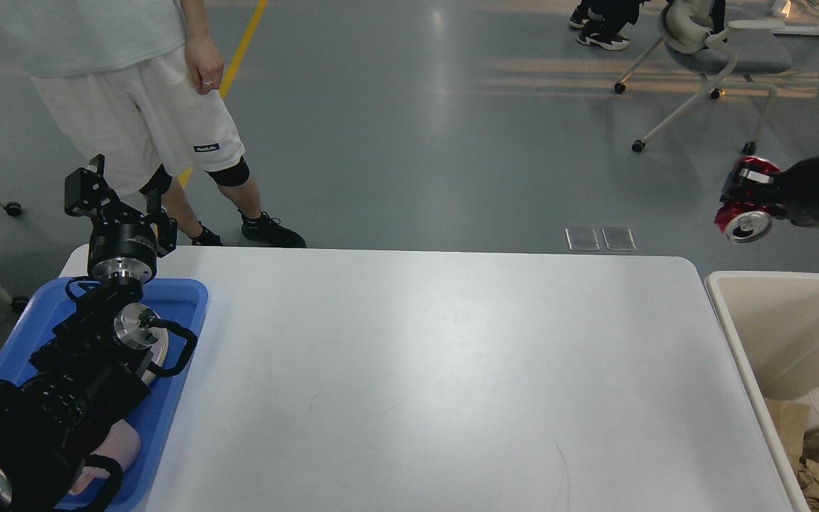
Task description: Tidy desktop
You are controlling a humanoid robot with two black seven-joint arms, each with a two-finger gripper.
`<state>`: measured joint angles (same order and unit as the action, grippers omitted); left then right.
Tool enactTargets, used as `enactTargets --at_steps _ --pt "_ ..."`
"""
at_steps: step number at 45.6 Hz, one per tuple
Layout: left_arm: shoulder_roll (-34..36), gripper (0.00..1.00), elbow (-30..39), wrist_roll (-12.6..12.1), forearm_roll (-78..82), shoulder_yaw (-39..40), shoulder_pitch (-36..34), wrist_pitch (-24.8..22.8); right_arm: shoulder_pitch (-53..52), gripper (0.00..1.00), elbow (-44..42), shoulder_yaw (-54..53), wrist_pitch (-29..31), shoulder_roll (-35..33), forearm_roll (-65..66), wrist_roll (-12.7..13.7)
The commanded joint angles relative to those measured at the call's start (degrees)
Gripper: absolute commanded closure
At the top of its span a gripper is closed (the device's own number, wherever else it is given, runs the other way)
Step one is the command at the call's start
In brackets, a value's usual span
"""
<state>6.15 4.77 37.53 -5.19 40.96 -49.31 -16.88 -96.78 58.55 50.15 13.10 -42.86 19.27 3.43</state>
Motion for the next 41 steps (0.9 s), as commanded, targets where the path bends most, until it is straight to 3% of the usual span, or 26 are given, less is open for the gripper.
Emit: enactTargets --at_steps 1,7,9,11,13,14,21,34,41 --pt "0.0 0.04 0.0 0.0 0.0 0.0 0.0 0.0 14.0 1.0 -8.8 -0.8 -8.2 -0.6 -0.1 -0.4" --pt "0.0 0.04 0.1 0.0 0.0 0.0 0.0 0.0 28.8 0.95 -18.4 -5.5 -12.7 0.1 -0.7 -0.5" --pt "0.0 0.04 0.0 0.0 0.0 0.0 0.0 0.0 32.6 0.85 -20.7 -8.0 -13.2 0.1 -1.0 -0.5" --pt "0.0 0.04 0.0 0.0 0.0 0.0 0.0 0.0 36.0 0.58 -23.2 -10.1 -13.4 0.1 -1.0 -0.5" --pt "0.0 0.04 0.1 0.0 0.0 0.0 0.0 0.0 38.9 0.17 -26.7 -12.3 -13.8 0.4 -0.9 -0.5" --pt "0.0 0.04 0.1 0.0 0.0 0.0 0.0 0.0 39.8 0.02 -28.5 -13.1 -13.9 0.8 -0.9 -0.5" --pt "0.0 0.04 0.0 0.0 0.0 0.0 0.0 0.0 45.9 0.0 -35.9 -16.0 -13.9 4.2 -1.0 -0.5" --pt "0.0 0.04 0.1 0.0 0.0 0.0 0.0 0.0 46.8 0.0 -36.5 -18.6 -13.9 5.7 -1.0 -0.5" --pt "0.0 0.04 0.1 0.0 0.0 0.0 0.0 0.0 46.0 0.0 -36.8 -30.1 -13.9 5.8 -1.0 -0.5"
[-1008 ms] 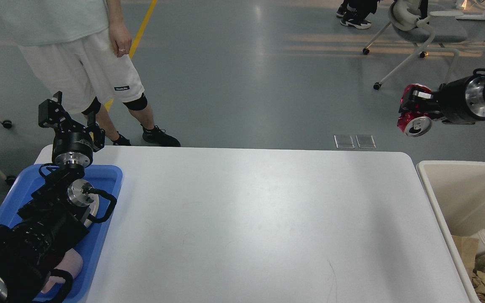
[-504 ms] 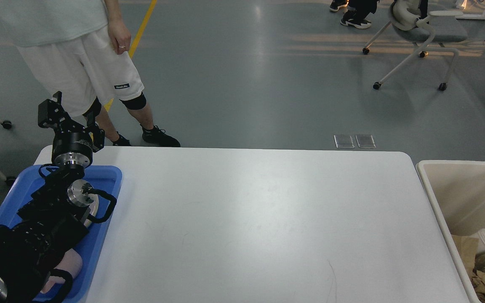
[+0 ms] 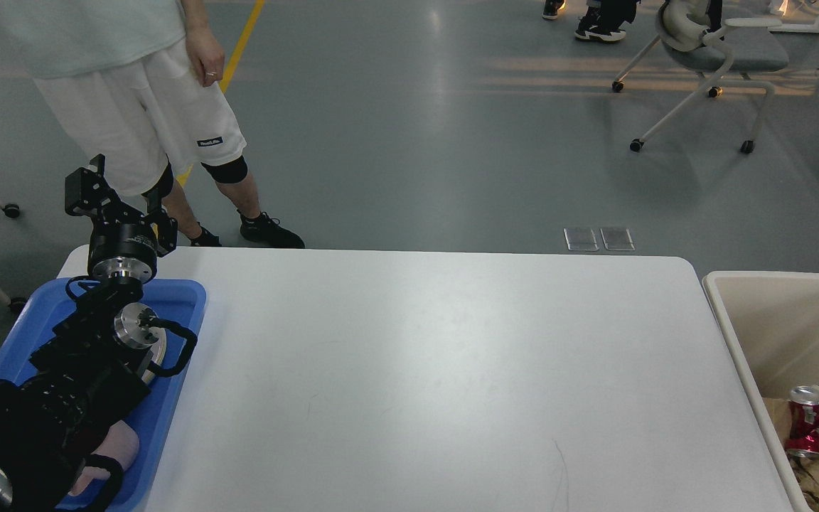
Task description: Tidy desktop
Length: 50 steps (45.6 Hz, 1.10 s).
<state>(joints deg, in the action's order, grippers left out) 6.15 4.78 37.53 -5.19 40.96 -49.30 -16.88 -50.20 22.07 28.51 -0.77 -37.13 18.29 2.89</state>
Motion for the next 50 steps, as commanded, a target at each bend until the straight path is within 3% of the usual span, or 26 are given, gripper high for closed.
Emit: enactTargets --at_steps 1,10,20,23,26,28,32,42,50 --pt "0.0 0.04 0.0 0.0 0.0 0.0 0.0 0.0 -0.7 0.0 -0.3 -10.5 0.1 0.0 0.0 0.0" --pt "0.0 0.04 0.0 0.0 0.0 0.0 0.0 0.0 -4.5 0.0 0.1 -23.8 0.0 1.6 0.0 -0.5" --pt "0.0 0.04 0.1 0.0 0.0 0.0 0.0 0.0 -2.4 0.0 0.3 -53.4 0.2 5.8 0.0 -5.6" --pt "0.0 0.04 0.0 0.0 0.0 0.0 0.0 0.0 -1.1 0.0 0.5 -60.0 0.7 6.1 0.1 -7.7" --pt "0.0 0.04 0.1 0.0 0.0 0.0 0.0 0.0 0.0 0.0 1.2 -65.1 0.7 6.4 0.2 -11.5" --pt "0.0 0.04 0.0 0.0 0.0 0.0 0.0 0.0 1.9 0.0 2.8 -68.6 0.7 7.4 0.2 -15.4" --pt "0.0 0.04 0.0 0.0 0.0 0.0 0.0 0.0 5.7 0.0 5.3 -73.1 0.7 8.6 0.2 -18.4" --pt "0.0 0.04 0.1 0.0 0.0 0.0 0.0 0.0 11.7 0.0 7.8 -83.3 0.9 13.7 0.2 -19.2" --pt "0.0 0.04 0.1 0.0 0.0 0.0 0.0 0.0 12.9 0.0 8.2 -85.6 1.0 15.2 0.5 -23.1"
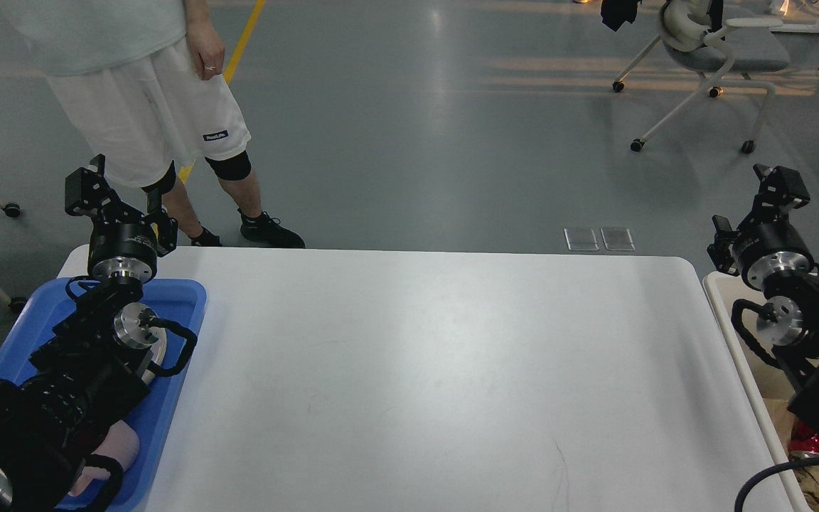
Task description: Tidy desktop
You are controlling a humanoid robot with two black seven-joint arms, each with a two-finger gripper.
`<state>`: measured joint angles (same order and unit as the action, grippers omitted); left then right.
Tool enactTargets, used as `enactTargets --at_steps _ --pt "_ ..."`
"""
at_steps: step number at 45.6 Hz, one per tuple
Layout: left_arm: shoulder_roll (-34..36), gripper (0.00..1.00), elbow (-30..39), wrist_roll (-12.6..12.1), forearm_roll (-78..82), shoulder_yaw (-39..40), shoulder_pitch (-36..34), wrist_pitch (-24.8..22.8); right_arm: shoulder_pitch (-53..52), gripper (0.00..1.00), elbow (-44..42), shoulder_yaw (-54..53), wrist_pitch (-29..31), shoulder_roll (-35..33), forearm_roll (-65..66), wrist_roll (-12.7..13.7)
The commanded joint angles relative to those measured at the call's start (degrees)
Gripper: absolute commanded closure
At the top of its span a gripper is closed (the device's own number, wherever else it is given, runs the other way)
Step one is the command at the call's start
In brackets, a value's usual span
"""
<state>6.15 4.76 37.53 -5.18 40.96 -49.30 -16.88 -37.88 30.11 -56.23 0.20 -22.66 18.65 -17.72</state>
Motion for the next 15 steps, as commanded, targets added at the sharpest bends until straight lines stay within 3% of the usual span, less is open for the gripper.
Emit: enactTargets --at_steps 1,8,15 --pt "0.0 0.04 0.0 0.0 0.0 0.0 0.0 0.0 0.5 0.0 0.1 -1.0 0.1 1.2 0.2 -2.9" --pt "0.0 0.04 0.1 0.0 0.0 0.0 0.0 0.0 0.0 0.0 0.1 -1.2 0.1 4.6 0.2 -5.2" --pt "0.0 0.04 0.0 0.0 0.0 0.0 0.0 0.0 -1.0 0.0 0.1 -1.3 0.1 5.6 0.2 -10.4"
